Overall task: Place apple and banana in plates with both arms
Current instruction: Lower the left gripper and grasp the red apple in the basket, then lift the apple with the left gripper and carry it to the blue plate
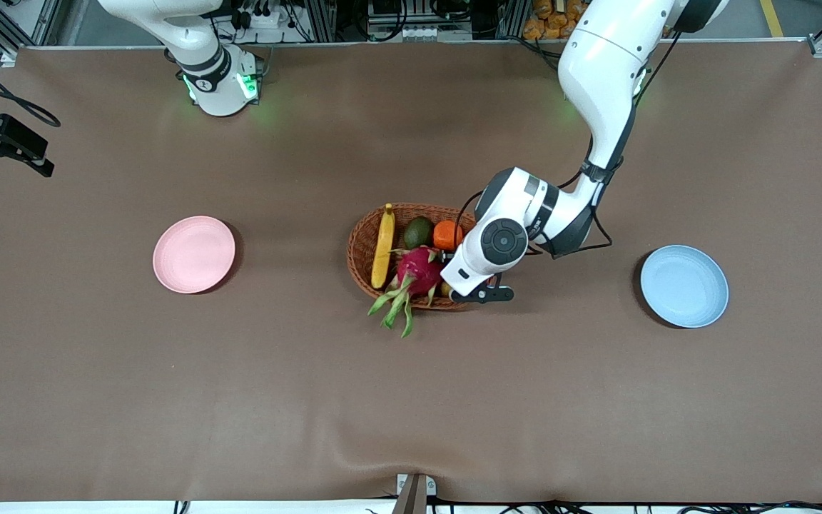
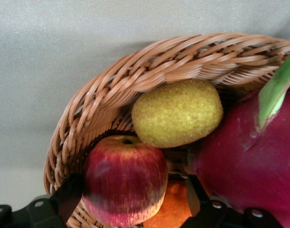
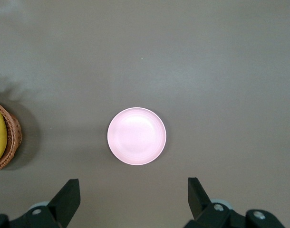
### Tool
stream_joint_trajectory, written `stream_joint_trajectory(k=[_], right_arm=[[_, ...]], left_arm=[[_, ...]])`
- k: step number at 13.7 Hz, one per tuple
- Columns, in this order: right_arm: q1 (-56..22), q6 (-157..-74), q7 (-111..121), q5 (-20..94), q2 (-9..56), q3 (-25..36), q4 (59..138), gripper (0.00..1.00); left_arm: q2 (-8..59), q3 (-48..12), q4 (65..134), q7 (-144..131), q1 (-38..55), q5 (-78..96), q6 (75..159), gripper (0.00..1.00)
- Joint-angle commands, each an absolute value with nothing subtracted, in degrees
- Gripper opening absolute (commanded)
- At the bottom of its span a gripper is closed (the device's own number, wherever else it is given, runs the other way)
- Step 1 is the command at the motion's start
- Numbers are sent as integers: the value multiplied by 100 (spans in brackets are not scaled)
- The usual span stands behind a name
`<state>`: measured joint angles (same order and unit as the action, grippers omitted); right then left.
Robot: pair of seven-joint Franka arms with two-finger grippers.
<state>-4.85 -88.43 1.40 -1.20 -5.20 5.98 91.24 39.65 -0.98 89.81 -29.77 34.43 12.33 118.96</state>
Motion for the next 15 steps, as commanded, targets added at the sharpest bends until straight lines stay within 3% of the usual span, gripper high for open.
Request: stream_joint_trajectory(k=[1, 2, 5, 7, 9, 15], right_arm=[[-501, -8780, 193, -132, -554, 589, 9114, 100], [-510, -8780, 193, -132, -545, 580, 9088, 100], [-519, -8771, 193, -132, -545, 571, 9079, 100], [-518, -8763, 185, -123, -545, 571, 9079, 100], [-554, -8710, 185, -123, -545, 563, 9070, 100], [-554, -8701, 184, -123, -545, 571, 9079, 100]], left_arm=[[4043, -62, 8912, -3023, 3498, 1257, 11866, 75], [4034, -62, 8912, -3032, 3489, 1257, 11848, 67], [3999, -62, 8886, -3050, 3489, 1266, 11830, 31], [3938, -62, 8825, -3050, 3480, 1292, 11647, 16], [3824, -61, 8711, -3041, 3446, 1318, 11418, 10], [3314, 9, 8464, -2980, 3332, 1231, 10505, 10]])
